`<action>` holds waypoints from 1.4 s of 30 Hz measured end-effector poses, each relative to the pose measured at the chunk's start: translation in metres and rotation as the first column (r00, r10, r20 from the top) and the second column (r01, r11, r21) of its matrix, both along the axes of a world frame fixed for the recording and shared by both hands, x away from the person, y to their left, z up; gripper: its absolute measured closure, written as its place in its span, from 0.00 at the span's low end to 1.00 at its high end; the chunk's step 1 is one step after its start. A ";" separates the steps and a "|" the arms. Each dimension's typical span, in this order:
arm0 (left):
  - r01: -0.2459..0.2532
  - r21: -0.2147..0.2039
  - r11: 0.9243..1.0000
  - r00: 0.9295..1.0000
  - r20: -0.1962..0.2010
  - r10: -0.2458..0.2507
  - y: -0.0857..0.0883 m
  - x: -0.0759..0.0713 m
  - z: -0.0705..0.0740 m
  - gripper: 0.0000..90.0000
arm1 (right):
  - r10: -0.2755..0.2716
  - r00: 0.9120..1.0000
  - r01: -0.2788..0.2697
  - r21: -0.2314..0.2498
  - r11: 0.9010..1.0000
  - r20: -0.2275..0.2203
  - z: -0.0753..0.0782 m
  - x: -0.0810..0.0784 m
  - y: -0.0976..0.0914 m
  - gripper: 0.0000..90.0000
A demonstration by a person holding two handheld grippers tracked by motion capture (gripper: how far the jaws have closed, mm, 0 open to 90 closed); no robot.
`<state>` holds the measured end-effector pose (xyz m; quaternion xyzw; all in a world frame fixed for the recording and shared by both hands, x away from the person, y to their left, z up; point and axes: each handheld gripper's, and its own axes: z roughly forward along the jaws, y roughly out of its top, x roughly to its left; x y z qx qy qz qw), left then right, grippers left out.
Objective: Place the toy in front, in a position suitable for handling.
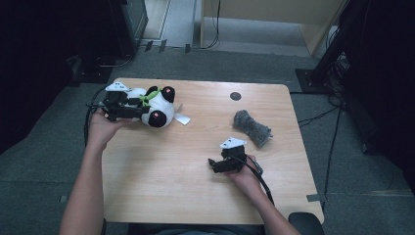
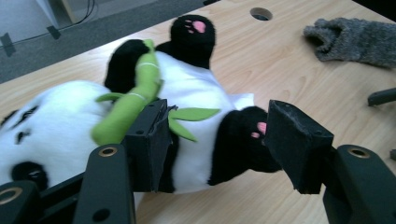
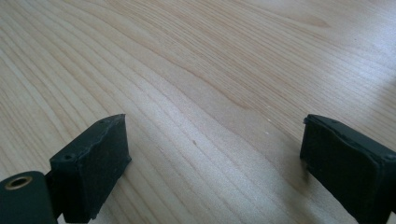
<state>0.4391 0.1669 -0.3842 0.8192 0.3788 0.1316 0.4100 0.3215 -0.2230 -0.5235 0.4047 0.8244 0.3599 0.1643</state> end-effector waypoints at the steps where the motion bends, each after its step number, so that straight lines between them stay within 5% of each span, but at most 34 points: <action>1: -0.005 0.003 1.000 1.000 0.000 0.005 0.002 0.002 0.000 0.44 | -0.002 1.000 0.002 0.001 1.000 -0.001 0.000 0.000 0.000 0.09; 16: -0.080 0.033 0.996 0.996 -0.033 0.081 0.019 0.026 -0.021 0.48 | -0.002 1.000 0.002 0.001 1.000 -0.001 0.000 -0.001 0.001 0.09; 31: -0.140 -0.009 0.990 0.989 -0.046 0.140 0.026 0.029 -0.028 0.77 | 0.003 1.000 -0.003 0.001 1.000 0.000 0.000 -0.002 0.002 0.09; 42: -0.151 -0.050 0.987 0.988 -0.035 0.149 0.025 0.026 -0.027 0.89 | 0.004 1.000 -0.004 0.001 1.000 0.000 0.000 -0.002 0.002 0.09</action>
